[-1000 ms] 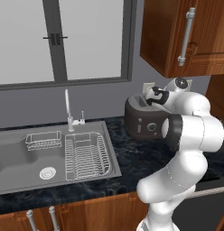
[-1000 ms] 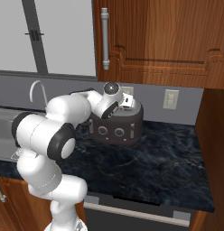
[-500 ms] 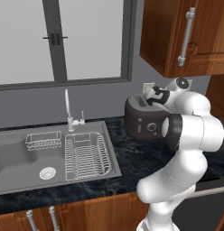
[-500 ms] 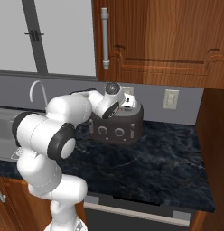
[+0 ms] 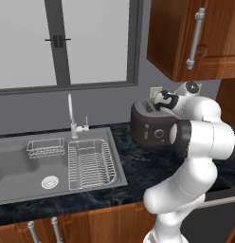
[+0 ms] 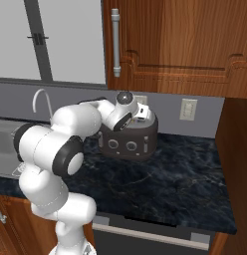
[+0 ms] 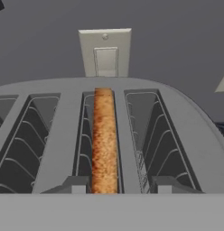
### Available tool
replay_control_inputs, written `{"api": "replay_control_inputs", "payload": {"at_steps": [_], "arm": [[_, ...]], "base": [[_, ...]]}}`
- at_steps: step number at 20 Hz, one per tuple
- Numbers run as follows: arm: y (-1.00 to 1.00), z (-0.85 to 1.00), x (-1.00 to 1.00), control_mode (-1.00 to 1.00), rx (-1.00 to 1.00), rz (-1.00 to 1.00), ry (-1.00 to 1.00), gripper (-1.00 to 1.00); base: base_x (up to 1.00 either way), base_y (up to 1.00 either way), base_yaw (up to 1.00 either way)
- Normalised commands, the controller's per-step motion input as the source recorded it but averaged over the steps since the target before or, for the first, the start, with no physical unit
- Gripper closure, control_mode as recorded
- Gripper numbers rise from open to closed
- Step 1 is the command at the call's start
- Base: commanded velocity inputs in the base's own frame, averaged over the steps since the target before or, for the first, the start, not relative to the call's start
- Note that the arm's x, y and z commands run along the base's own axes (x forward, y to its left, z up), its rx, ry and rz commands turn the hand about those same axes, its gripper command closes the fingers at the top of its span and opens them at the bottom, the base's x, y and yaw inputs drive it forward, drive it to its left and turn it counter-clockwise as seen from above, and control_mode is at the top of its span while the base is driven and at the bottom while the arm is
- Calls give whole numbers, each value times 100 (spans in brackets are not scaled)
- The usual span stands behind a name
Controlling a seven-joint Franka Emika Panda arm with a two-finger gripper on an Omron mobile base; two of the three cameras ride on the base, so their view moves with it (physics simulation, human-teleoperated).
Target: Start the toaster. Once the lever pops up, take the bread to the plate on the dining counter.
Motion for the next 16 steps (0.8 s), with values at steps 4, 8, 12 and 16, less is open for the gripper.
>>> {"api": "replay_control_inputs", "payload": {"at_steps": [4,8,12,16], "arm": [[0,0,0,-100,0,0,0,100],[0,2,0,-100,0,0,0,100],[0,14,-1,-100,0,0,0,100],[0,24,-1,-100,0,0,0,100]], "base": [[0,0,0],[0,0,0],[0,0,0],[0,0,0]]}}
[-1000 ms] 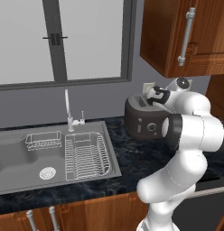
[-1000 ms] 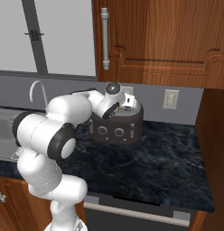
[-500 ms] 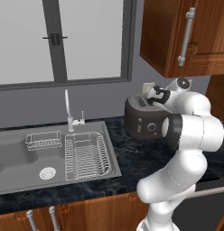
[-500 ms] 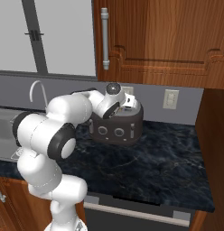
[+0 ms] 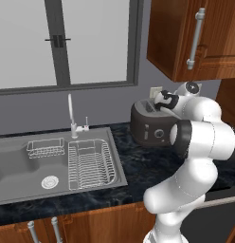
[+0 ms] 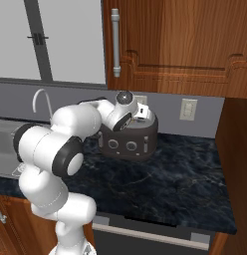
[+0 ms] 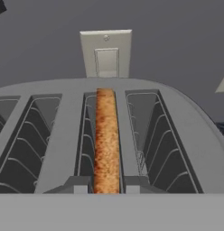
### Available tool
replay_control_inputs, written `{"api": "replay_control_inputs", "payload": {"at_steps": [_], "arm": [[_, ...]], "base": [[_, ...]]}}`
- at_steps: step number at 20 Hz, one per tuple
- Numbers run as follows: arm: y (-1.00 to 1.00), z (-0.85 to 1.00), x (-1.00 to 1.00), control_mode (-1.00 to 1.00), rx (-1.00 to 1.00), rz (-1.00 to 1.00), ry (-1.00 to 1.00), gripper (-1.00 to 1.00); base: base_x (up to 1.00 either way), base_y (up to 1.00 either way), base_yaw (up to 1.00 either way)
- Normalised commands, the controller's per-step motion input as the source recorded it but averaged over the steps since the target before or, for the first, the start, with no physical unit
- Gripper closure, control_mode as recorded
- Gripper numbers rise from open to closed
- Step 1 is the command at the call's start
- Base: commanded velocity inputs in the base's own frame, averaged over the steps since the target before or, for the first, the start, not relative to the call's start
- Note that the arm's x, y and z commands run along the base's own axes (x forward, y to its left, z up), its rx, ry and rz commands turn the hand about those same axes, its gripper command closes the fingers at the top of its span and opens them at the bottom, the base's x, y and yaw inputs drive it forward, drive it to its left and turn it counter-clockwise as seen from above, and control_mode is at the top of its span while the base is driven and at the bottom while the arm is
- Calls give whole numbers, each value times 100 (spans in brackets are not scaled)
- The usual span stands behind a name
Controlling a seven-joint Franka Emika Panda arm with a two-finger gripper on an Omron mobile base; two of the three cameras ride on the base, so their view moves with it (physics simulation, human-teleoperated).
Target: Start the toaster. Once the lever pops up, take the bread to the plate on the dining counter.
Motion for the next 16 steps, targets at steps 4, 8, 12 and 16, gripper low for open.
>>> {"api": "replay_control_inputs", "payload": {"at_steps": [4,8,12,16], "arm": [[0,21,0,-100,0,0,0,100],[0,16,0,-100,0,0,0,100],[0,3,0,-100,0,0,0,100],[0,0,0,-100,0,0,0,100]], "base": [[0,0,0],[0,0,0],[0,0,0],[0,0,0]]}}
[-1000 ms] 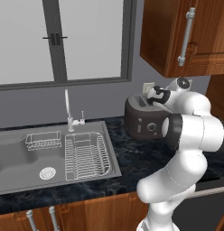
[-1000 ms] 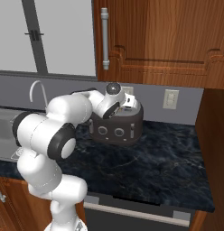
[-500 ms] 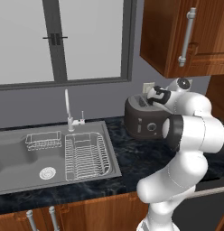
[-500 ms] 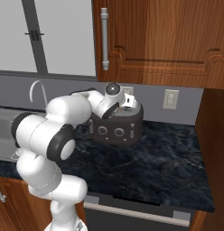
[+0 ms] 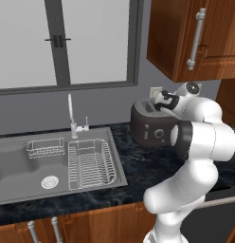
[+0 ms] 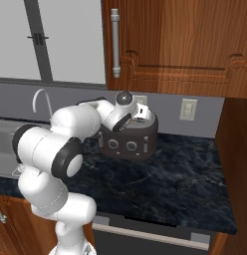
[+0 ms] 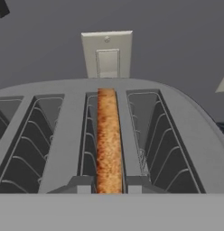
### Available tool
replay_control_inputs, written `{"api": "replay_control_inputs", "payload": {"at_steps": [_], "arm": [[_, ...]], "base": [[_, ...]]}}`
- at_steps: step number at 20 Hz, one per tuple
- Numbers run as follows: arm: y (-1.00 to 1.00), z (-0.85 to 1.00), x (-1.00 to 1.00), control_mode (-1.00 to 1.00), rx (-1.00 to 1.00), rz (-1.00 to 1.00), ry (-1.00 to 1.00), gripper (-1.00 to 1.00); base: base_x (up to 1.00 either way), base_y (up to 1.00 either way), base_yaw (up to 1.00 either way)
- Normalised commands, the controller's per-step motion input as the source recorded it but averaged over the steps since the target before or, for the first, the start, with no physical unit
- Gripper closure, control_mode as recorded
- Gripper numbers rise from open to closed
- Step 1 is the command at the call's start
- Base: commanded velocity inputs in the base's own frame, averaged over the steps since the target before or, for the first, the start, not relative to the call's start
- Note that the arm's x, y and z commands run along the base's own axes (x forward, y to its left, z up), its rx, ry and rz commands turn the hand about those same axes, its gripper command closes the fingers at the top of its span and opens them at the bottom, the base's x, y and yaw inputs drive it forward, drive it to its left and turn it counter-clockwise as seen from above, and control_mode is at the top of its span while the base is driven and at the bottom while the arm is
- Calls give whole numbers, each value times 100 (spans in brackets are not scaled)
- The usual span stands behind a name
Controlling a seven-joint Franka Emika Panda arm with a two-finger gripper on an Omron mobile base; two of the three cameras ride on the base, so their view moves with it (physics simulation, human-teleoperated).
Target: Start the toaster. Once the lever pops up, take the bread to the plate on the dining counter.
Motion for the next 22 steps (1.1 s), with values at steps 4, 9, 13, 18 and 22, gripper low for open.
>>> {"api": "replay_control_inputs", "payload": {"at_steps": [4,9,13,18,22], "arm": [[0,0,0,-100,0,0,0,100],[0,0,0,-100,0,0,0,100],[0,0,0,-100,0,0,0,100],[0,0,0,-100,0,0,0,100],[0,0,0,-100,0,0,0,100]], "base": [[0,0,0],[0,0,0],[0,0,0],[0,0,0],[0,0,0]]}}
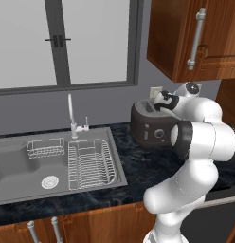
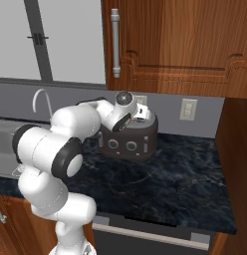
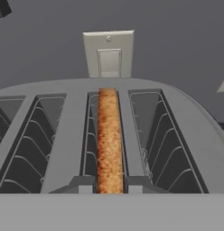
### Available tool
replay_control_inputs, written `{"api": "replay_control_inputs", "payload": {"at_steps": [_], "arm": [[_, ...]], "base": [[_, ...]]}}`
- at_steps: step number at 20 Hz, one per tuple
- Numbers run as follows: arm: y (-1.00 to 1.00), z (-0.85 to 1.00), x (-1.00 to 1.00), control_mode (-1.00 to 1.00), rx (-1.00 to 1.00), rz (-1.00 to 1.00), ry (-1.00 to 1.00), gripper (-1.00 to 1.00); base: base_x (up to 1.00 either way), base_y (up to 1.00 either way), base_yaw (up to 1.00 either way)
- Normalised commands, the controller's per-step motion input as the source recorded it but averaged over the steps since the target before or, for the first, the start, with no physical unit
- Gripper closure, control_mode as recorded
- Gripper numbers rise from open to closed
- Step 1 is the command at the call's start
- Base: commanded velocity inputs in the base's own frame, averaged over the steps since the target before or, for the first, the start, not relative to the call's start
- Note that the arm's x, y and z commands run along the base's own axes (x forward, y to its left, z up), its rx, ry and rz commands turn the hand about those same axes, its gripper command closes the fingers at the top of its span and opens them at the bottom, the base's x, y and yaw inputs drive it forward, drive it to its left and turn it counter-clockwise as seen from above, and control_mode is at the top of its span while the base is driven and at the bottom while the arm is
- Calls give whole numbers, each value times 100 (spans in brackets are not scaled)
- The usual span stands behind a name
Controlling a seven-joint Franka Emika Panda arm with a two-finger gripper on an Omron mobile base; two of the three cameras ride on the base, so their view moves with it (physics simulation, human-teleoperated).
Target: Start the toaster. Once the lever pops up, take the bread to the plate on the dining counter.
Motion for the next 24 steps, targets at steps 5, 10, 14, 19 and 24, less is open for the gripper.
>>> {"api": "replay_control_inputs", "payload": {"at_steps": [5,10,14,19,24], "arm": [[0,0,0,-100,0,0,0,100],[0,0,0,-100,0,0,0,100],[0,0,-3,-100,0,0,-1,100],[0,0,-3,-100,0,0,-5,100],[0,3,-7,-100,0,0,-12,100]], "base": [[0,0,0],[0,0,0],[0,0,0],[0,0,0],[0,0,0]]}}
